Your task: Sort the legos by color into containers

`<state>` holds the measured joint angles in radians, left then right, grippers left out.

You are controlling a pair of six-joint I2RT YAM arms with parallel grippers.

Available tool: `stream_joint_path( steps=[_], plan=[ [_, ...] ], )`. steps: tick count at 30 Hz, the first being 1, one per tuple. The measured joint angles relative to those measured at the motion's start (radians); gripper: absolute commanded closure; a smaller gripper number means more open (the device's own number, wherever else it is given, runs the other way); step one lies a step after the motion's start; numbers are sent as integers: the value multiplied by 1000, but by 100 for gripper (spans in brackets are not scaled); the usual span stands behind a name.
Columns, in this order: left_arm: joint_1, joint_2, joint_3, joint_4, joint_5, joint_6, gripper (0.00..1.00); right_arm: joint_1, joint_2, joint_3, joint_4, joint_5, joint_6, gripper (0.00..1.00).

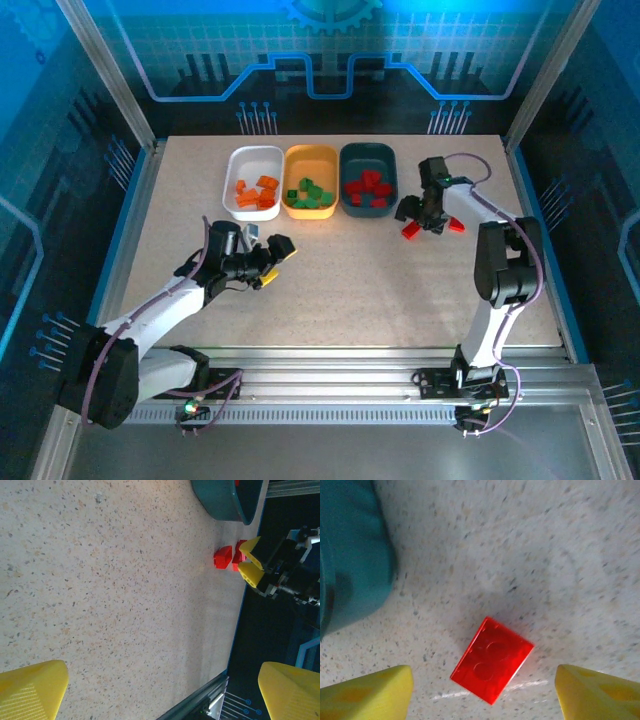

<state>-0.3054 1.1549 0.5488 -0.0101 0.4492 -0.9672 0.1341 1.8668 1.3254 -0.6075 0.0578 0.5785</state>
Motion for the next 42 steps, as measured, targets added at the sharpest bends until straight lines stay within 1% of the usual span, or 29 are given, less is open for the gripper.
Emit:
stream_joint_path(
  steps=[6,7,9,10,12,13,14,18,23,26,28,31,32,33,34,35,36,39,42],
  plan=[
    [0,-25,-10,-8,0,3,1,11,42,0,11,58,92,27],
    [0,-31,-13,-9,0,5,1,11,53,0,11,68,104,29],
    [0,-39,-15,-10,0,5,1,11,67,-2,13,80,120,37],
    [0,-42,-15,-11,0,5,1,11,71,-6,18,83,126,42],
    [0,-45,-19,-8,0,5,1,11,74,-17,31,82,130,58],
    [0,-45,-23,-7,0,5,1,11,74,-21,36,82,131,62],
    [-1,-43,-27,-6,0,5,1,11,74,-26,44,82,129,66],
    [-27,-1,-34,17,9,1,1,12,51,-53,67,95,117,71],
    [-50,32,-33,22,18,8,1,37,-59,-79,43,135,85,71],
    [-32,32,-15,8,19,23,1,81,-107,-19,31,147,52,71],
    [19,23,-6,8,24,25,1,122,-91,67,30,150,27,71],
    [140,-14,-6,-6,32,23,1,177,-6,226,34,152,-5,70],
    [183,-34,-7,-16,36,24,1,191,33,280,35,151,-12,69],
    [212,-53,-7,-24,37,24,1,201,68,322,37,150,-19,64],
    [244,-77,-8,-38,39,24,1,207,107,366,34,148,-24,56],
    [264,-101,-11,-47,40,25,1,211,148,409,28,146,-31,44],
    [277,-123,-15,-54,44,27,1,212,180,443,17,144,-35,37],
    [287,-175,-39,-64,60,31,1,211,263,546,-31,142,-54,33],
    [286,-182,-68,-63,83,32,1,209,272,577,-66,145,-64,32]
  ],
)
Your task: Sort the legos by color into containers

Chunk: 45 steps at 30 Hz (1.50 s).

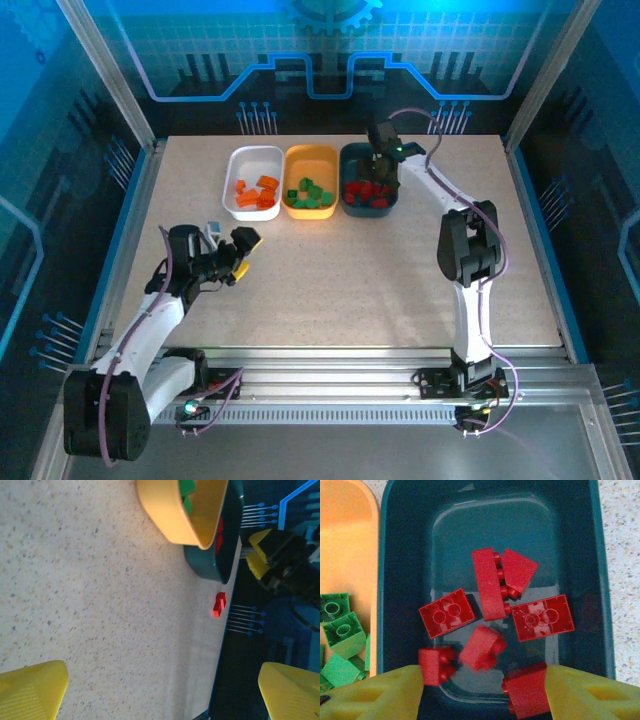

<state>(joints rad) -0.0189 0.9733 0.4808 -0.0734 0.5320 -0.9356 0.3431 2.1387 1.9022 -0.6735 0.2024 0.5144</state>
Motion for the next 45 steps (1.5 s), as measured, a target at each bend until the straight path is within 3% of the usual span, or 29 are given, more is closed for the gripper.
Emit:
stream_joint_path(
  steps=[5,10,13,19,28,45],
  plan=[
    [-56,43,-21,35,5,0,1,-62,-169,-197,16,-2,0,28],
    [-290,209,-18,169,-26,-8,1,-263,-354,-410,6,0,0,20],
    [-431,385,19,254,-27,-25,1,-375,-359,-467,-10,2,-6,17],
    [-572,593,114,414,-27,-85,1,-431,-266,-517,-50,16,-31,16],
    [-599,632,196,484,-14,-91,1,-469,-106,-462,-78,-1,-84,29],
    [-599,650,196,486,-12,-106,1,-502,-97,-460,-48,-54,-138,54]
  ],
)
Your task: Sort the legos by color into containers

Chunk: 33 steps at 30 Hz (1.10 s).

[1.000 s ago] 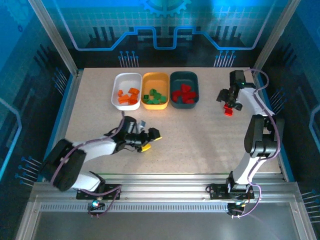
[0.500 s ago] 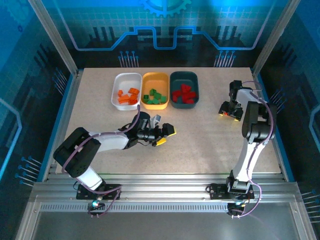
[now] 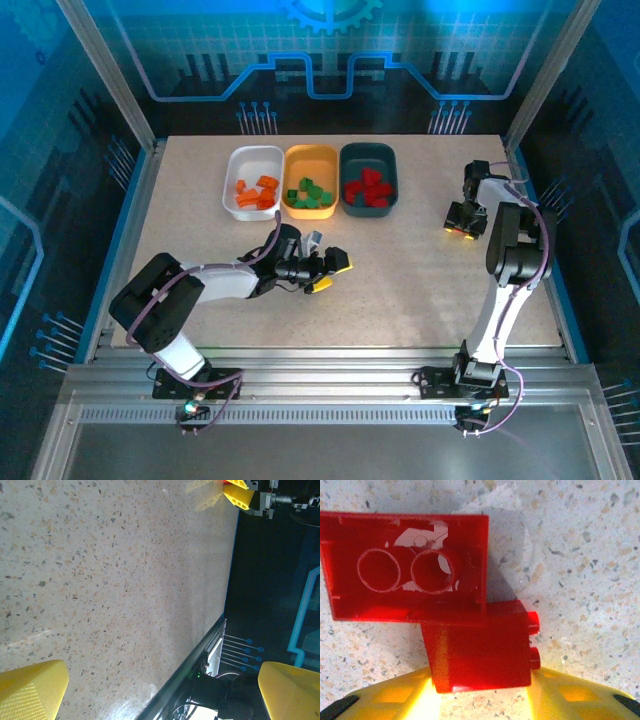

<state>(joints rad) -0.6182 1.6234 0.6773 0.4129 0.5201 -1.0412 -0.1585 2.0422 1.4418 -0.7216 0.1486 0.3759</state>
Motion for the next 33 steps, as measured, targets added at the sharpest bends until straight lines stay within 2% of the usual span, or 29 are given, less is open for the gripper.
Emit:
stream_joint_path(
  steps=[8,14,18,22,26,30,33],
  plan=[
    [33,-28,1,-72,0,20,1,0,-27,-43,43,0,0,58],
    [98,-135,1,-140,0,57,1,6,-92,-99,58,2,5,58],
    [129,-194,-8,-170,0,77,1,44,-176,-137,60,19,11,58],
    [194,-264,-53,-206,0,83,1,139,-262,-148,57,38,20,58],
    [322,-320,-94,-265,1,83,1,311,-286,-95,55,51,40,57],
    [449,-375,-135,-339,0,83,1,453,-196,92,39,43,54,57],
    [482,-420,-152,-394,0,94,1,491,-54,299,26,31,58,56]
  ],
)
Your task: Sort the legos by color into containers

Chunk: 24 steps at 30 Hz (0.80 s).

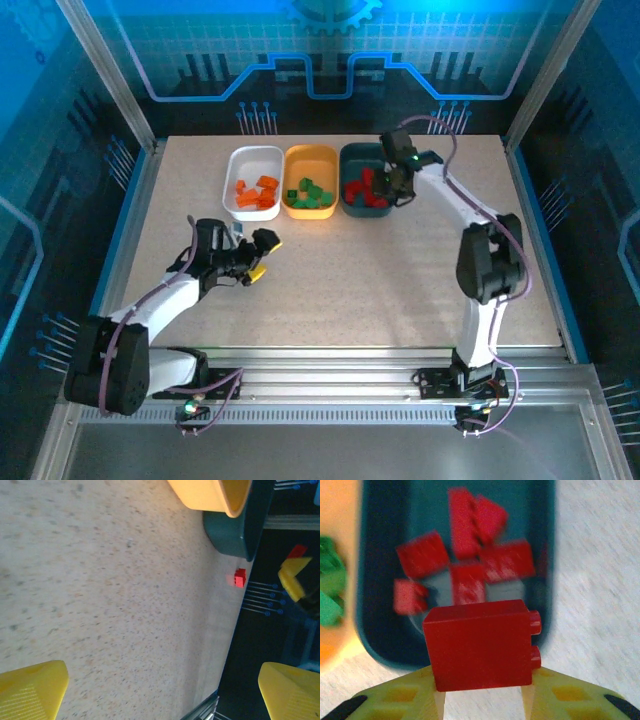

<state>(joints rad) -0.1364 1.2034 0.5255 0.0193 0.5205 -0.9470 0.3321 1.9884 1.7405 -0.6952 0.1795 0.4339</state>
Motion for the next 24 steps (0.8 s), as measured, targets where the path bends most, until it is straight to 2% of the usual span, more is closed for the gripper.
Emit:
stream_joint_path(
  steps=[5,10,14,17,20,24],
  plan=[
    [28,-89,-20,-86,4,26,1,8,216,269,-68,-7,8,36],
    [94,-177,-21,-172,11,68,1,8,252,308,-135,5,13,26],
    [121,-202,-16,-210,12,89,1,-4,134,156,-118,35,16,22],
    [121,-201,-16,-203,29,85,1,-57,-2,-15,-95,56,28,18],
    [113,-179,-26,-152,43,63,1,-187,-90,-132,-86,52,46,13],
    [32,-104,-35,-88,41,35,1,-378,-69,-176,-75,46,55,10]
  ],
)
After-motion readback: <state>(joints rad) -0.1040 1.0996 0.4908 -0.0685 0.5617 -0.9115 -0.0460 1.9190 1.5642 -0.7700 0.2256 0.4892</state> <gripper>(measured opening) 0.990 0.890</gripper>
